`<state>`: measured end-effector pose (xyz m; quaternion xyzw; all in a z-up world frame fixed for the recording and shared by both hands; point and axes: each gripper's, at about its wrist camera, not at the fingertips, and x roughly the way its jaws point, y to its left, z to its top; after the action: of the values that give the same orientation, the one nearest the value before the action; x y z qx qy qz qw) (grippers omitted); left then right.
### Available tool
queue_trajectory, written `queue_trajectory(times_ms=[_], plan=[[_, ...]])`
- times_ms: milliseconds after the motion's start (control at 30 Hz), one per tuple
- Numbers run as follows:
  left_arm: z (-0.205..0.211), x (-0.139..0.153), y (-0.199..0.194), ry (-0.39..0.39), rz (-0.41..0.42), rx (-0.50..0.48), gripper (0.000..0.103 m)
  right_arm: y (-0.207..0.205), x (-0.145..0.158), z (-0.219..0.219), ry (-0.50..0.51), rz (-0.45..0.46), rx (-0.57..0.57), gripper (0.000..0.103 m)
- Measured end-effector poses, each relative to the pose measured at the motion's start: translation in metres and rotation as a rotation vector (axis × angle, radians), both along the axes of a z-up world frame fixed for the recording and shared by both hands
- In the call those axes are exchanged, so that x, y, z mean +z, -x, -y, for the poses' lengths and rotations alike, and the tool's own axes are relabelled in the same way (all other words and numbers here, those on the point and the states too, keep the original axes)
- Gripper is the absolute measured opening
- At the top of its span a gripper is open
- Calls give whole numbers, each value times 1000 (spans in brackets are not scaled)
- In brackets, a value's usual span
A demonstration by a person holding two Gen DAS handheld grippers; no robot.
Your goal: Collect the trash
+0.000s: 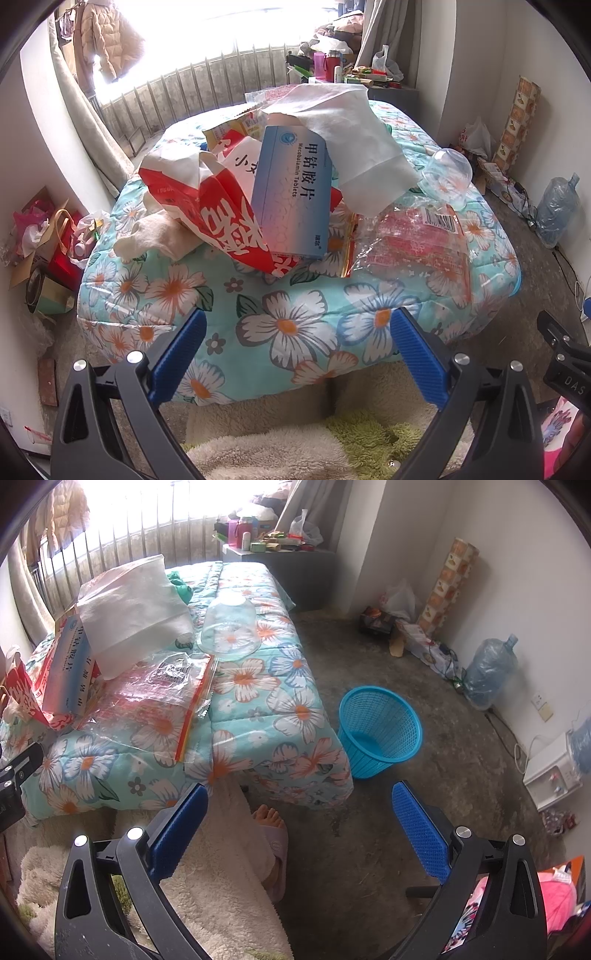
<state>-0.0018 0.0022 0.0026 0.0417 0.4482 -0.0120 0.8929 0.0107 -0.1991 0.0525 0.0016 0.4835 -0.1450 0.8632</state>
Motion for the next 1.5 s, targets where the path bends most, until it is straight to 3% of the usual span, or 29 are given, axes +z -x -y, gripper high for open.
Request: queue_trajectory(times_ms=[1500], plan=[[-11, 4, -2, -12, 3, 3, 98, 0, -2, -2, -12, 5, 5, 96]])
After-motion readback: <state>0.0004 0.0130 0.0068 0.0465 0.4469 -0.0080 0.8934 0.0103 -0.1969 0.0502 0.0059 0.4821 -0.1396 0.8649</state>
